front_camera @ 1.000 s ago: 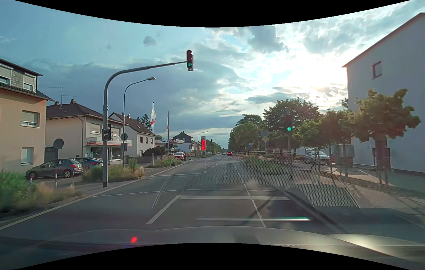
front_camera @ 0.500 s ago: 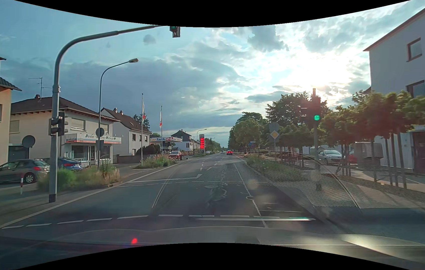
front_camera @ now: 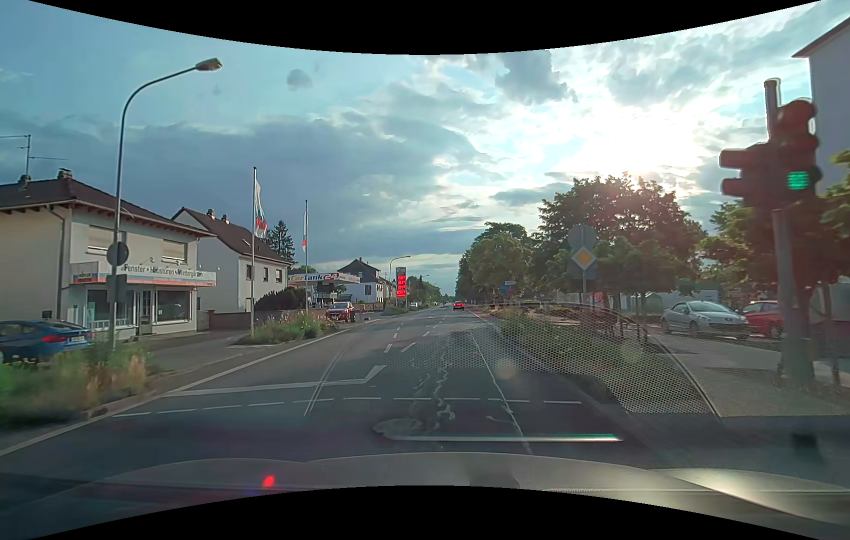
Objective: Follow the waypoints while adhering to traffic rules and regulations
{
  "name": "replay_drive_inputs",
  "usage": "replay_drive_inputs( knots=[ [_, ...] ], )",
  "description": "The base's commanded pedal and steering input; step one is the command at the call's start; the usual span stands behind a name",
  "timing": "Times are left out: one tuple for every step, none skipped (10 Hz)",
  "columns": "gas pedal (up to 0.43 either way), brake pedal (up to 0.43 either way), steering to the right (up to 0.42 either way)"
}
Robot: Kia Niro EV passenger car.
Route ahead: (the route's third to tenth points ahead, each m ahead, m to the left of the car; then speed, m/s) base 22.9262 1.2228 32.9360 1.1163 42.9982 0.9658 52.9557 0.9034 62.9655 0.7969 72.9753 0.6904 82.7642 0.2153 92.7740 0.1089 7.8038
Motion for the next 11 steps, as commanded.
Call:
replay_drive_inputs(
  knots=[
    [0.22, 0.0, -0.003],
    [0.22, 0.0, -0.003],
    [0.22, 0.0, -0.003],
    [0.22, 0.0, -0.003],
    [0.22, 0.0, -0.003],
    [0.22, 0.0, -0.003],
    [0.22, 0.0, -0.003],
    [0.22, 0.0, -0.002],
    [0.22, 0.0, -0.003],
    [0.22, 0.0, -0.003],
    [0.22, 0.0, -0.002]
  ],
)
